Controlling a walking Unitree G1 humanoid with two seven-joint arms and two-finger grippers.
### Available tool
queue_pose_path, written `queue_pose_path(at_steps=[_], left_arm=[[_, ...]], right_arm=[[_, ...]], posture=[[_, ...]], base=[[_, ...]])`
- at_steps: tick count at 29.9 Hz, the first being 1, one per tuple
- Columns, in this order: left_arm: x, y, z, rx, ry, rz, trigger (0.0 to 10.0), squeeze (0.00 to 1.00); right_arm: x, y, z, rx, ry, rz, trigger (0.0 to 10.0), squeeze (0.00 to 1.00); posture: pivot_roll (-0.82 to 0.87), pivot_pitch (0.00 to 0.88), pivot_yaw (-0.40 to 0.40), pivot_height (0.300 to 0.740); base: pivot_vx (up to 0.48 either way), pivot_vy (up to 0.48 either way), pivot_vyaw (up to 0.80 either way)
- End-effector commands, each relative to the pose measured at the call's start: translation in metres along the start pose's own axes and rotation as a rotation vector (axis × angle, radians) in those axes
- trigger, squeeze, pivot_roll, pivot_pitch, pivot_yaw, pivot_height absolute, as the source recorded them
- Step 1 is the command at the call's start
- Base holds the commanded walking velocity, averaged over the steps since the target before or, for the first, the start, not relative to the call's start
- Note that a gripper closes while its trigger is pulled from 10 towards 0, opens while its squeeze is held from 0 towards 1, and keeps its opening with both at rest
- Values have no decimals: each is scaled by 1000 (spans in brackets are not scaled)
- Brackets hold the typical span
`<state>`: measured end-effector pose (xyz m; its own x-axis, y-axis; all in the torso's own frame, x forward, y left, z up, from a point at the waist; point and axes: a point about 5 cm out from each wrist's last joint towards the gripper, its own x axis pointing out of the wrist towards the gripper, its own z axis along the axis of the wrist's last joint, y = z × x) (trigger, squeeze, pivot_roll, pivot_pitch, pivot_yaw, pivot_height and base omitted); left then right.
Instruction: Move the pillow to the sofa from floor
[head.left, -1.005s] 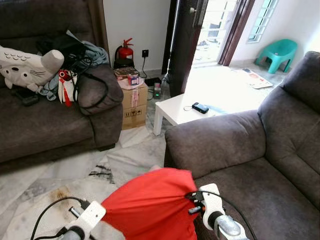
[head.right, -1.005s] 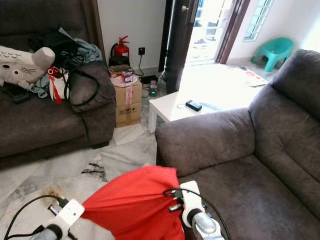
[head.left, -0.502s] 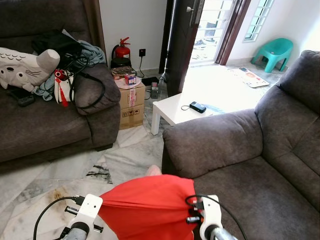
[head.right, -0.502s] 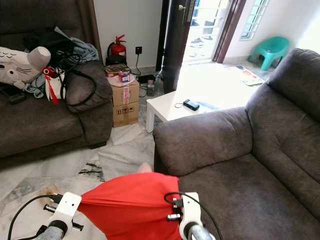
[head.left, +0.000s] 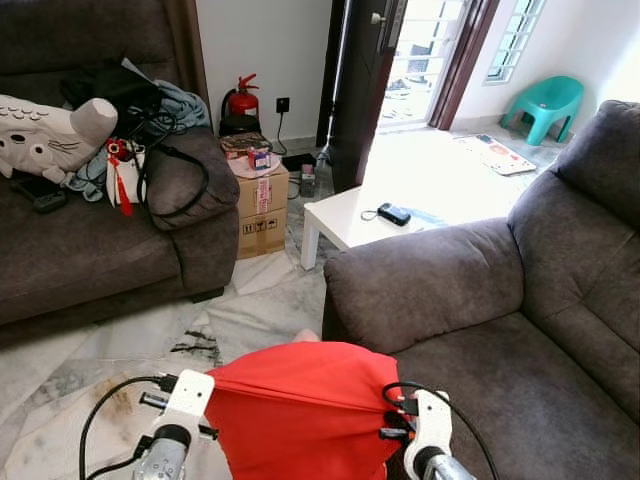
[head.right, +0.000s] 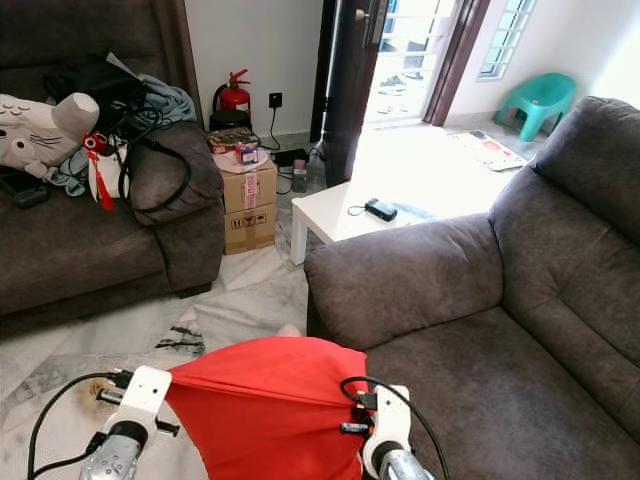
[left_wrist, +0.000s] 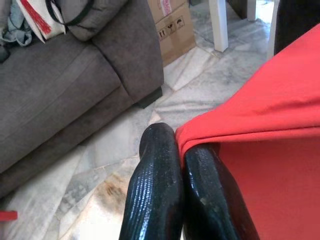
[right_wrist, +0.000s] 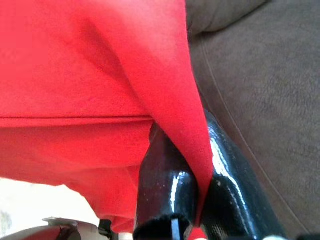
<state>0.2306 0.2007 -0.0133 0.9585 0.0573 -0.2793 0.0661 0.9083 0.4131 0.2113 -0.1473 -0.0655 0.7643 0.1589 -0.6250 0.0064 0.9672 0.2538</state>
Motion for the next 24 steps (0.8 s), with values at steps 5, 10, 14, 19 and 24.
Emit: queue_pose_path(at_steps=[5,10,14,19,24], left_arm=[[10,31,24,-60,-103,200,10000,0],[12,29,41,-63,-190,231,10000,0],[12,25,37,-55,-164,226,10000,0],[11,23,35,-50,-151,219,10000,0],[11,23,35,-66,-142,221,10000,0]], right_arm=[[-7,-42,20,75,-100,-164,10000,0],[-3,-35,30,74,-141,-126,10000,0],[-2,-32,32,71,-149,-120,10000,0],[-1,-30,35,66,-174,-110,10000,0],[-1,-30,37,60,-181,-113,10000,0]], posture=[[197,0,-141,740],[199,0,-140,740],[197,0,-139,740],[197,0,-138,740],[192,0,-136,740]], base=[[0,0,0],[0,0,0],[0,0,0],[0,0,0],[0,0,0]])
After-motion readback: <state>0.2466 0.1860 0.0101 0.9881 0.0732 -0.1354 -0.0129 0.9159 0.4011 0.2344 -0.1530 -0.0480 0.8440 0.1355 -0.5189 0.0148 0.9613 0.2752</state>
